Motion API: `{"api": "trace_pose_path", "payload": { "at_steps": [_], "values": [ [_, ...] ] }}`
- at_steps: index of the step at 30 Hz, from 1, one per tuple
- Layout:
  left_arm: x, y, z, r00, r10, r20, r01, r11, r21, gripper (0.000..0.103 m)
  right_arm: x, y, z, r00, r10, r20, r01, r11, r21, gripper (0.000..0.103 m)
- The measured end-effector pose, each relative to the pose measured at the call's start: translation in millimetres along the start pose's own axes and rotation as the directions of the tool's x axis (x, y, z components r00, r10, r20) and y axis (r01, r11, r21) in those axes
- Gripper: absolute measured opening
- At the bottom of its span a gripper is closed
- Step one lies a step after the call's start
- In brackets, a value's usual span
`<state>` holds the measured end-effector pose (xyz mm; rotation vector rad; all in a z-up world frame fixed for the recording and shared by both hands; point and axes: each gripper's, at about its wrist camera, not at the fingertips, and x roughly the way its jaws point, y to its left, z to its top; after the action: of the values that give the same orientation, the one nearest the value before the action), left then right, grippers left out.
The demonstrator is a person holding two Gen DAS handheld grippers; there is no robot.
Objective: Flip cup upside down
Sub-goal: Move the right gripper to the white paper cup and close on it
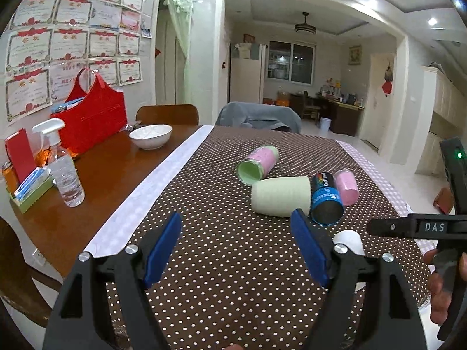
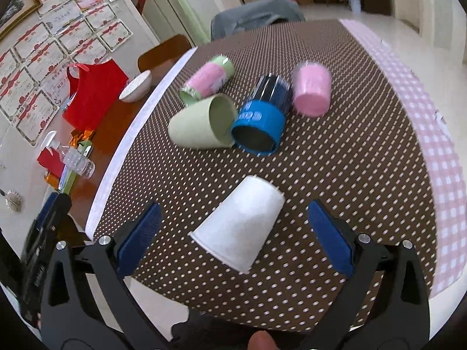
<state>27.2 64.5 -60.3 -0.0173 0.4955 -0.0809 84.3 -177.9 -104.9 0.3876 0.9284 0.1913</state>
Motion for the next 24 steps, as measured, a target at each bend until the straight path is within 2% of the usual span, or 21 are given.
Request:
{"api": "trace_pose_path", "payload": {
  "at_steps": [10, 22, 24],
  "values": [
    [4.7, 0.1, -4.0, 1.000, 0.001, 0.002, -0.001, 1.000, 0.001, 0.076, 30.1, -16.4, 6.0, 0.989, 0.044, -0.139, -0.024, 0.989, 0.147, 0.098],
    [14.5, -3.3, -12.2, 0.999, -0.018, -0.027, 0.019, 1.000, 0.007, 0.076, 61.1, -28.1, 16.3, 0.975, 0.046, -0.217, 0.010, 0.969, 0.247, 0.098],
    [15.9, -3.6, -13.1, 0.999, -0.025, -0.032, 0.025, 1.000, 0.008, 0.076, 65.3, -31.8, 17.4, 0.971, 0.047, -0.233, 0.018, 0.963, 0.268, 0.094]
  ]
}}
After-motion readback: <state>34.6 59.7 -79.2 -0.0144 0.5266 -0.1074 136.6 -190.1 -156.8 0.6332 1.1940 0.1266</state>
